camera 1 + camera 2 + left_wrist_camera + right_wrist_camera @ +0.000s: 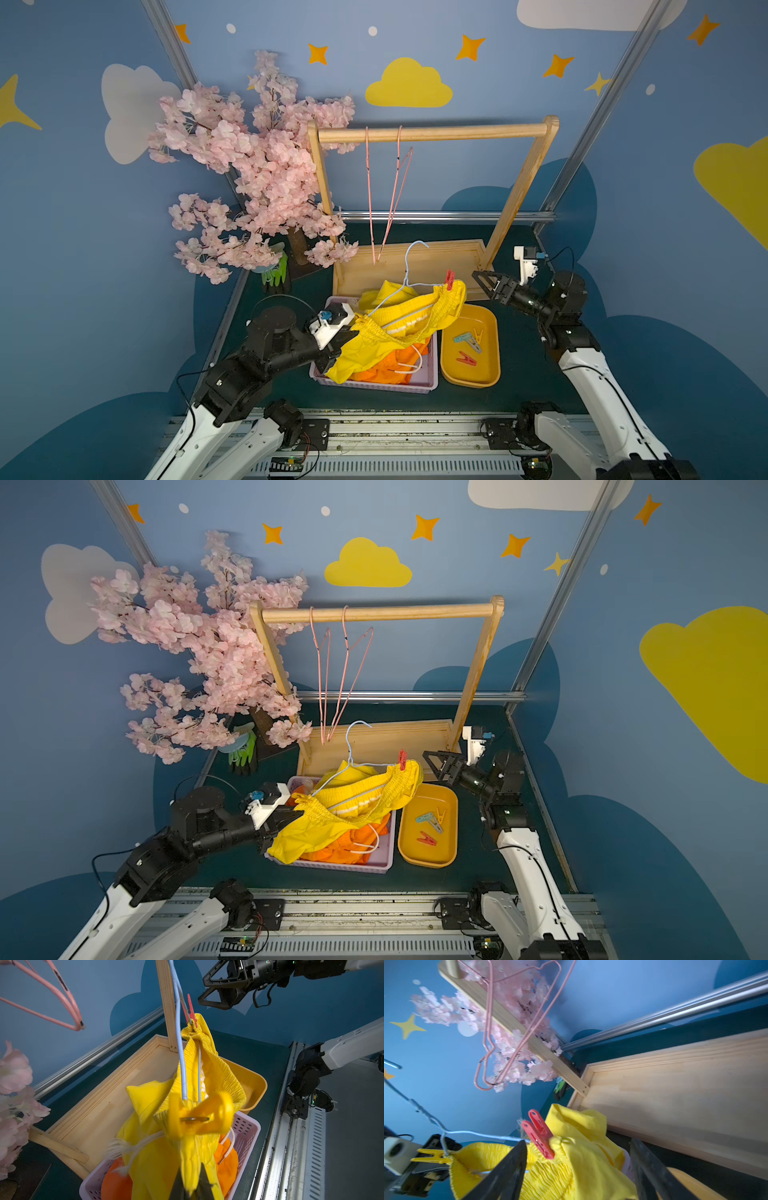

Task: Remove the clothespins securing shorts to the hanger
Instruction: Remove the clothespin from the hanger.

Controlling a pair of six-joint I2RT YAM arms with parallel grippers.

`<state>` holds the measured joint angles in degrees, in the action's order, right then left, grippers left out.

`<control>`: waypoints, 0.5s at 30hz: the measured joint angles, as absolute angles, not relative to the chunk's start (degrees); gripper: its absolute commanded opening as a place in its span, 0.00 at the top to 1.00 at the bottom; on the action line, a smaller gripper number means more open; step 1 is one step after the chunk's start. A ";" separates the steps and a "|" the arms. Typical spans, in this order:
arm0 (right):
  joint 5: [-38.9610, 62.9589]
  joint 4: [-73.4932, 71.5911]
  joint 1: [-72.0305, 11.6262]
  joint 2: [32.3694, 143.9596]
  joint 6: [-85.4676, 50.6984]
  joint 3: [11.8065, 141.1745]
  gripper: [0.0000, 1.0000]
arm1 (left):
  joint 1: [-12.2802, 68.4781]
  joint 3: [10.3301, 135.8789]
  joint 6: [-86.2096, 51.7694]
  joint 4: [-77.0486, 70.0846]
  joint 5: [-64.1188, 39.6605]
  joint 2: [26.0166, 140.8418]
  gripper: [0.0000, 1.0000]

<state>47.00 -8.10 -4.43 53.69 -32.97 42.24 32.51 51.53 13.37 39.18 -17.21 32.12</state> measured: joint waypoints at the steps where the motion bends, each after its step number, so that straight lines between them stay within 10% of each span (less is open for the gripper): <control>1: 48.80 -8.58 -4.78 54.28 -32.64 43.57 0.27 | 32.51 51.20 13.58 39.11 -17.37 31.20 0.97; 15: 61.91 -7.51 -12.16 58.89 -19.05 51.88 0.38 | 32.51 51.00 15.07 38.57 -20.56 30.55 0.97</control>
<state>61.91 -7.51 -12.16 58.89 -19.05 51.88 32.51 51.00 15.07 38.57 -20.56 30.55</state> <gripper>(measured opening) 0.623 0.067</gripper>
